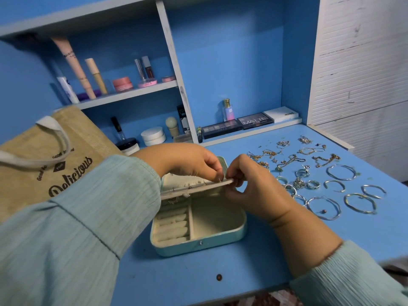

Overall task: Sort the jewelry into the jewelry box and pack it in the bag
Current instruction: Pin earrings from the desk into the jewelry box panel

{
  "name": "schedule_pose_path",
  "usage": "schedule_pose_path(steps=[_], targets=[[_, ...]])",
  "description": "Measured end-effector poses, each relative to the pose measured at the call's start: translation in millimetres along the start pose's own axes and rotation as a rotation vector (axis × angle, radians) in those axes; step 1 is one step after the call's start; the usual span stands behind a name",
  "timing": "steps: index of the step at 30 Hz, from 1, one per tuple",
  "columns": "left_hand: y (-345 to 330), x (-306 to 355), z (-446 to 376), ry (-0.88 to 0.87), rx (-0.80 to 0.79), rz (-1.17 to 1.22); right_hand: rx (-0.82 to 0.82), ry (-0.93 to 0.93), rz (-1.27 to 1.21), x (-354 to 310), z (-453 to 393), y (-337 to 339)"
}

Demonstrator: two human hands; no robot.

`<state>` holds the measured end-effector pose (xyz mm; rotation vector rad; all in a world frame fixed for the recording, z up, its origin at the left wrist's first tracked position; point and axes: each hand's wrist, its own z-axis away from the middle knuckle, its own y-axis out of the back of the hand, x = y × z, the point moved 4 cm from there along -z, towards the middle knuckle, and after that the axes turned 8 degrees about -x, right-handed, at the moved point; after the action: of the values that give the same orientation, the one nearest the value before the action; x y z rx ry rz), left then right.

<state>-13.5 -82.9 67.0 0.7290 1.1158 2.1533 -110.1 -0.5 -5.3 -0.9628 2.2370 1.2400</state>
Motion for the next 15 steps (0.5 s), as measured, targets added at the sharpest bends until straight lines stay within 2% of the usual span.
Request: schedule_pose_path(steps=[4, 8, 12, 15], targets=[[0.1, -1.4, 3.9, 0.023, 0.085, 0.057, 0.022, -0.018, -0.042, 0.8, -0.5, 0.0], [0.4, -5.8, 17.7, 0.030, 0.246, 0.081, 0.067, -0.019, -0.079, -1.4, -1.4, -0.3], [-4.2, -4.8, 44.1, -0.027, 0.449, 0.199, 0.093, -0.053, -0.129, -1.7, -3.6, -1.8], [-14.5, -0.7, 59.0, -0.054, 0.512, 0.192, 0.126, -0.071, -0.170, -2.4, -5.5, -2.3]])
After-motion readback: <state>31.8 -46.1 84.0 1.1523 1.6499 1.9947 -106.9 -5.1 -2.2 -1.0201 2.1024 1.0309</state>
